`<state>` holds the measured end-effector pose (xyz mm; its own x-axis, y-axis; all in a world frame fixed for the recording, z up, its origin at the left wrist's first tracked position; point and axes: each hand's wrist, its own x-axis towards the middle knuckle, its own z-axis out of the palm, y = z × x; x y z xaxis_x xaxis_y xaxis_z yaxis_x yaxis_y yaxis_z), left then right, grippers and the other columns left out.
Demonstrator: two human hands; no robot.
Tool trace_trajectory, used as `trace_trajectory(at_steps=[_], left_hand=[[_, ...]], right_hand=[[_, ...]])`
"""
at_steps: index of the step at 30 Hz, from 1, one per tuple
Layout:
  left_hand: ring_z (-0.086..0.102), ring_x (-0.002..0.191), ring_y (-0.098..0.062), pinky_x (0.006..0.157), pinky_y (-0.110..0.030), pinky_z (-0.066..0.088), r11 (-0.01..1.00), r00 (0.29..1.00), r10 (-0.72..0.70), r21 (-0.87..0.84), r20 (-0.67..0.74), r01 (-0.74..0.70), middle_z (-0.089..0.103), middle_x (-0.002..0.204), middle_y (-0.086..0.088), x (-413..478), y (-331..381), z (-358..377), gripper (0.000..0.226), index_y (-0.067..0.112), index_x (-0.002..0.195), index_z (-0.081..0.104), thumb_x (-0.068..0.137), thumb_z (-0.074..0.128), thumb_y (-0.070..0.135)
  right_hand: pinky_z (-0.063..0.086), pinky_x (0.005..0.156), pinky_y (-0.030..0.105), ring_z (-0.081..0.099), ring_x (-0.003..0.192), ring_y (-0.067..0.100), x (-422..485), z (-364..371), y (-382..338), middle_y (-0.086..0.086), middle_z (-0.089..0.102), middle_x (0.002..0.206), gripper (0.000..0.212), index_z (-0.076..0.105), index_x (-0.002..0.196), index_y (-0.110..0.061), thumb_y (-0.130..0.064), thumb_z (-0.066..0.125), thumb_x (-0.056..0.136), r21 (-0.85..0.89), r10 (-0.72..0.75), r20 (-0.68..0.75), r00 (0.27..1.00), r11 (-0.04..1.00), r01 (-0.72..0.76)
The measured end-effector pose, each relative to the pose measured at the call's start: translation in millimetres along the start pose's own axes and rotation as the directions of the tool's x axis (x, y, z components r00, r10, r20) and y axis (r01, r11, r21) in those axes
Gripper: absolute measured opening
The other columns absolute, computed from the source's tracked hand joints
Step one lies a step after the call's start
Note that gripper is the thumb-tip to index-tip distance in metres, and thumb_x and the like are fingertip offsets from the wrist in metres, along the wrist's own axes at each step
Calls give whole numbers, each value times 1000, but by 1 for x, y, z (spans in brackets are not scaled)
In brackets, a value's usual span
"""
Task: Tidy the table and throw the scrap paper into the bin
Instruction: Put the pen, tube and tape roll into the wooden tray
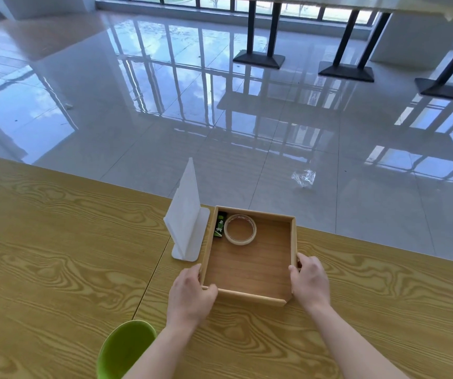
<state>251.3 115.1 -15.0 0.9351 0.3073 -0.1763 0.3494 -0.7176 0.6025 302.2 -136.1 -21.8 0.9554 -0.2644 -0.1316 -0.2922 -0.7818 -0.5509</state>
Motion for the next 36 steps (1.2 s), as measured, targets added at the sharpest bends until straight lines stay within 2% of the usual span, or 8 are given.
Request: trace_trajectory(at_steps=[3,5,8,11,16,28,32,36], left_hand=[[60,79,-13,60,-22,38,975,971,-147,-191,-190,110,61,83,8,9,3,-16,29,19,100,59,83,70,40],[58,79,-14,60,-27,38,951,945,-215,-272,-245,146,61,83,5,21,4,-26,35,17,106,55,85,70,41],[54,76,-12,66,-31,39,970,941,-177,-213,-290,117,62,95,-1,39,6,-36,35,14,114,60,89,68,37],[53,70,-14,59,-29,35,991,944,-84,-128,-319,45,64,89,-5,52,6,-41,21,9,92,66,92,66,30],[55,65,-22,54,-29,33,998,943,-27,-63,-332,6,63,75,-5,59,5,-44,23,8,77,66,93,63,23],[54,65,-21,55,-30,33,998,948,-13,-62,-318,-7,62,74,-3,58,0,-46,25,9,73,64,93,64,24],[55,65,-19,53,-28,34,997,951,5,-67,-309,-27,61,74,-2,54,1,-46,22,12,75,63,91,67,25],[59,74,-16,65,-31,42,991,958,-47,-130,-283,10,64,90,-2,46,-3,-44,20,12,102,68,90,67,27]], right_hand=[[41,70,31,50,79,19,0,0,0,5,56,96,16,63,108,-7,-14,58,95,-1,-7,-3,1000,1000,7],[43,72,32,49,81,18,0,0,-1,4,55,96,18,63,111,-7,-14,58,94,2,-1,2,1000,1000,1],[40,72,31,47,81,17,1,0,-1,0,49,93,23,63,115,-5,-14,58,94,4,4,-2,1000,1000,-4],[40,71,31,47,80,18,1,1,-1,1,47,92,23,62,115,-3,-13,58,94,-2,14,3,1000,1000,-14],[39,72,30,48,82,18,1,0,-2,1,49,95,27,61,120,-4,-14,58,95,-3,16,8,1000,1000,-16],[39,71,31,46,81,17,0,1,-3,4,51,95,25,62,116,-2,-14,58,94,-14,24,-3,1000,1000,-24],[39,72,29,47,82,18,-2,4,-4,11,58,105,27,62,118,-1,-14,59,94,-18,15,7,1000,1000,-15],[37,71,29,46,80,17,-3,4,-4,3,51,95,24,63,115,-2,-14,61,93,-14,9,-2,1000,1000,-9]])
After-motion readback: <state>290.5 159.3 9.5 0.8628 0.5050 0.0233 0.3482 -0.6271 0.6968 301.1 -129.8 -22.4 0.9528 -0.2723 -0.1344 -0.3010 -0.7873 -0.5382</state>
